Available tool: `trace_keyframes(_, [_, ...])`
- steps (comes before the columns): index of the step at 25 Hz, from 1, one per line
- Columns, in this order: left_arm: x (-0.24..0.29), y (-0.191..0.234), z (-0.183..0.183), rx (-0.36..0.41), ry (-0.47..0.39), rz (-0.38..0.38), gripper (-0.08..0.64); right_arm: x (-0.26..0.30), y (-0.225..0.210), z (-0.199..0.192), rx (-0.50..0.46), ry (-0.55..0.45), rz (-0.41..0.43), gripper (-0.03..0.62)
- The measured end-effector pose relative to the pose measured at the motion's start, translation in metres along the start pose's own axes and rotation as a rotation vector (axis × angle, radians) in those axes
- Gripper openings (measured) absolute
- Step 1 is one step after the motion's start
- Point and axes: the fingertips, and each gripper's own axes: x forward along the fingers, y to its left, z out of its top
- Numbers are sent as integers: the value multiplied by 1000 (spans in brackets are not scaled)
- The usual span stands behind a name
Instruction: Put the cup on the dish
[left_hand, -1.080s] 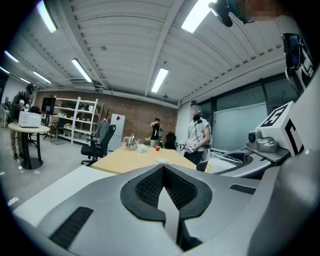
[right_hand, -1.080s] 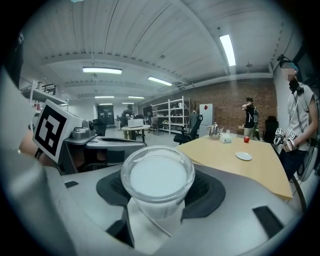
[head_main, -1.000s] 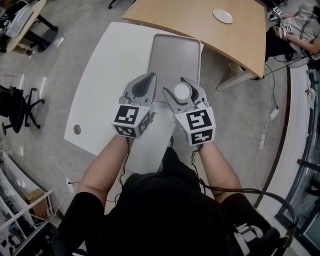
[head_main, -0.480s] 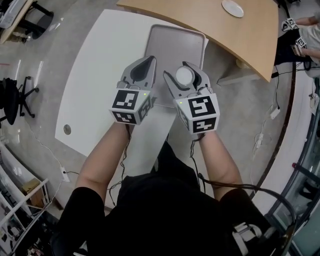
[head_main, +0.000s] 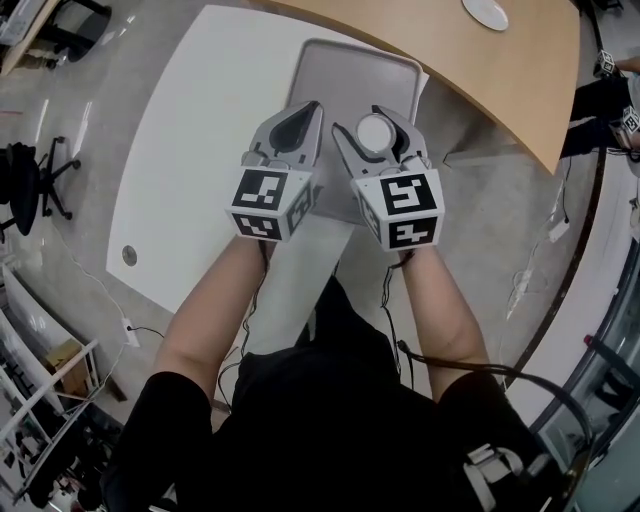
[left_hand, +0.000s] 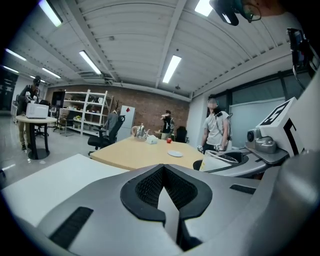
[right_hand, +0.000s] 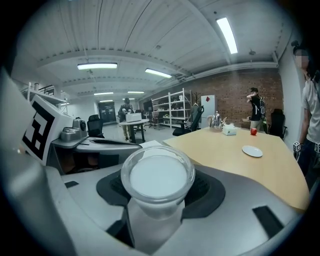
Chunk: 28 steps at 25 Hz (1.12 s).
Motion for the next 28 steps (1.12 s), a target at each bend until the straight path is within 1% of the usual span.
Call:
trace_keyframes(6, [19,8,-10,-10,16,14,0,24,-14,-11,-2,17,2,258])
trace_keyframes(10, [31,9,-20,-4,31,7,0,36,-21,-20,1,31,0,258])
trace_keyframes(15, [41,18,-31,-19,39,8,0,55,-21,-31,0,50,-1,258])
trace_keyframes(19, [48,17,-44,-26,53,15,0,60,-24,-47,2,72,2,258])
trace_keyframes(23, [55,19,-55,-28,71,25,0,70,-28,-58,-12,70,-9,258])
trace_keyframes(28, [59,23,-67,-27,94,35,0,79,-27,-74,-13,106,1,258])
